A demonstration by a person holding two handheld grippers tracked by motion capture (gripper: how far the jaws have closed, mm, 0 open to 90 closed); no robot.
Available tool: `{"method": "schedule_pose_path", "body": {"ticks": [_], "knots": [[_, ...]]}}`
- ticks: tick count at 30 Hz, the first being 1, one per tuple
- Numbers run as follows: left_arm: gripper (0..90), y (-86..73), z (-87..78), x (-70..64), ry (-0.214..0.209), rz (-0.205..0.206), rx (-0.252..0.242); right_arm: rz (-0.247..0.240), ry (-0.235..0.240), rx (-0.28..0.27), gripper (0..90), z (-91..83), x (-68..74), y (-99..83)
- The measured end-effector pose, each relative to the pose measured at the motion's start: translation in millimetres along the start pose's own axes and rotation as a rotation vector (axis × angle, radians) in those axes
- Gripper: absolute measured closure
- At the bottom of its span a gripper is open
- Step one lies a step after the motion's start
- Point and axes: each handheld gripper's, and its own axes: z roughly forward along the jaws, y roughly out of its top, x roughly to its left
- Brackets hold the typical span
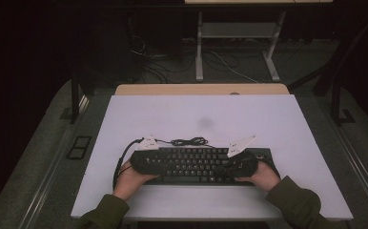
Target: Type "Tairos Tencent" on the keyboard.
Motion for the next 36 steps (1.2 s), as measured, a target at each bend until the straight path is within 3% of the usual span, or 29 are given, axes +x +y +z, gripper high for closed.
{"method": "schedule_pose_path", "body": {"ticks": [8,13,24,31,36], "knots": [[14.9,-8.0,-3.3,-1.2,0.054,-0.007,0.01,0.004,0.003,-0.002,89.5,0.1,-0.3,-0.1],[14.5,-9.5,-1.6,-0.3,0.043,-0.013,0.01,0.002,-0.007,0.007,89.4,-1.6,0.9,2.8],[14.5,-9.5,-5.3,2.1,0.041,-0.024,-0.002,0.019,0.0,-0.08,89.1,-14.4,-3.7,9.3],[14.5,-9.7,-3.9,1.3,0.037,-0.02,0.002,0.05,-0.009,-0.115,72.5,-12.6,-7.2,12.1],[14.5,-10.0,-4.4,1.2,0.037,-0.023,-0.001,0.072,-0.021,-0.14,53.3,-9.7,-9.7,14.5]]}}
